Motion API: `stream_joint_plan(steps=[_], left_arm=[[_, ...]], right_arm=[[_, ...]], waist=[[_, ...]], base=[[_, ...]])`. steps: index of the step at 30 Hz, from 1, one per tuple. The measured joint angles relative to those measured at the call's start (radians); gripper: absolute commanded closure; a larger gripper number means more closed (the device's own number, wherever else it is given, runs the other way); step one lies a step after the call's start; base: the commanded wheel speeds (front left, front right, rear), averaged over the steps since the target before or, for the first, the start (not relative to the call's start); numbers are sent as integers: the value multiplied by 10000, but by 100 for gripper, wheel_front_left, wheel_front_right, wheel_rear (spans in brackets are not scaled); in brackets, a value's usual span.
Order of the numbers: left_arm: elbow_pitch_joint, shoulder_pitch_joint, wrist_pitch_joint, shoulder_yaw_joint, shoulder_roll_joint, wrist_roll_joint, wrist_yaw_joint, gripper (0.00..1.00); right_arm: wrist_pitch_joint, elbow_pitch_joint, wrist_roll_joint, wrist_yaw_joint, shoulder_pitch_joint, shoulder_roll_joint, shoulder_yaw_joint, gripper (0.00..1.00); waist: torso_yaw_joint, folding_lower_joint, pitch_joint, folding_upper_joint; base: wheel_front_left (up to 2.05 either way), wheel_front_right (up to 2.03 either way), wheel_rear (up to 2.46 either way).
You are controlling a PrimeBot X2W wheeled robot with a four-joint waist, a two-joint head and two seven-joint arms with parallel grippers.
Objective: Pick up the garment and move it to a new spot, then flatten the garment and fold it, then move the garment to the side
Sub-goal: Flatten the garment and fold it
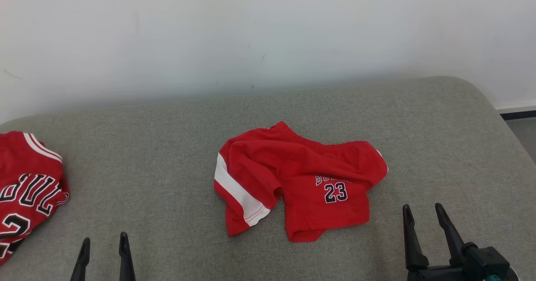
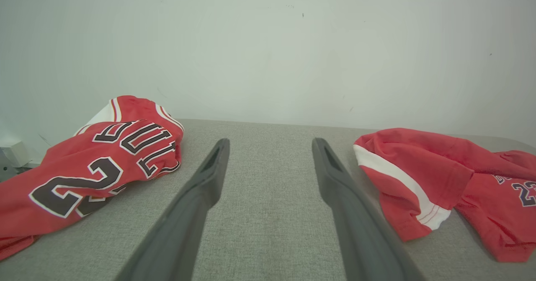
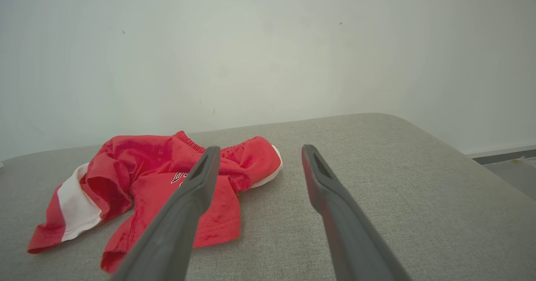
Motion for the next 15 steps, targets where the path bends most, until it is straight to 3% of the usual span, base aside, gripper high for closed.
stream_joint_plan(steps=[15], left_arm=[[75,-7,-2,-88,0,54,-17,0]], right_arm=[[-2,15,15,0,-13,-2,-12,0]], waist=[[-16,0,60,0]], base=[[0,0,0]])
